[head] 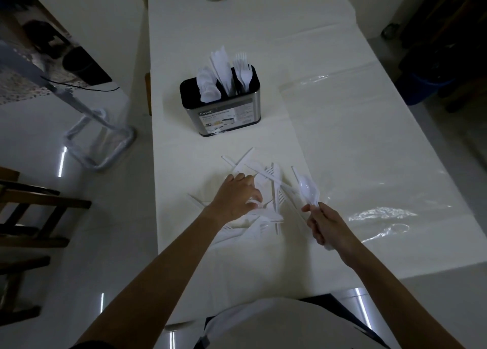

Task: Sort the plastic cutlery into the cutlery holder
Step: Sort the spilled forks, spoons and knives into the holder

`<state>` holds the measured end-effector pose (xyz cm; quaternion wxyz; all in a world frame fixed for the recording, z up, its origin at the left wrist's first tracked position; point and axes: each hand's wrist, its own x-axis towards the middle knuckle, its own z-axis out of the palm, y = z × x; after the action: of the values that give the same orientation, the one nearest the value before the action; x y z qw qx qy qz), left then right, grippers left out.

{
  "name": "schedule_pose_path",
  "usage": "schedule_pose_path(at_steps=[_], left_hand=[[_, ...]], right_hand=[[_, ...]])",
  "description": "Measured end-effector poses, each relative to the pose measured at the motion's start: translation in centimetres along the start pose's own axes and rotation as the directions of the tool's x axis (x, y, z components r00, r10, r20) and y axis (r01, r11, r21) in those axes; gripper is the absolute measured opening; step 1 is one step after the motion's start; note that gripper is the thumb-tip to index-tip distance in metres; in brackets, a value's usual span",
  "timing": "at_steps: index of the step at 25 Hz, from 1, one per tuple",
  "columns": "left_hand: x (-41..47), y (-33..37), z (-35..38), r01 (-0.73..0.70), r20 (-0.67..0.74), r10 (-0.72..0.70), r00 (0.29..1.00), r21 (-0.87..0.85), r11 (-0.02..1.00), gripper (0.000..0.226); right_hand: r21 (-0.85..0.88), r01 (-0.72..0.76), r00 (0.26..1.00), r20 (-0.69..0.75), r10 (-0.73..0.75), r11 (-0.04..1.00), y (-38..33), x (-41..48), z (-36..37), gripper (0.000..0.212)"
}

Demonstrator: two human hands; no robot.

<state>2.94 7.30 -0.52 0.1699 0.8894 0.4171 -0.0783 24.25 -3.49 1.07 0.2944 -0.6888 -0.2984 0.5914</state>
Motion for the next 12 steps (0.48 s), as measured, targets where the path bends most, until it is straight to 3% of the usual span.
schedule_pose_path(at_steps=[4,7,10,12], left_hand=[[0.4,0.6,-0.1,0.007,-0.067,-0.014,0.998,-0.100,0.995,0.012],[1.1,1.4,-1.7,0.007,-0.253,-0.086,0.964,-0.300,0.954,0.007],[1.7,2.5,-4.4,-0.067,-0.432,-0.202,0.879,-0.530,0.845,0.003],[2.2,3.3,-6.0,-0.068,-0.428,-0.345,0.835,-0.703,0.708,0.003]], right_hand=[[0.013,0.005,1.000,0.005,-0.005,1.000,-0.1,-0.2,0.2,0.026],[-0.006,0.026,1.000,-0.002,-0.026,1.000,-0.7,-0.2,0.3,0.024],[-0.022,0.099,0.995,-0.011,-0.099,0.995,-1.8,0.4,0.7,0.023],[-0.014,0.139,0.990,-0.021,-0.139,0.990,-2.6,1.0,1.1,0.023]])
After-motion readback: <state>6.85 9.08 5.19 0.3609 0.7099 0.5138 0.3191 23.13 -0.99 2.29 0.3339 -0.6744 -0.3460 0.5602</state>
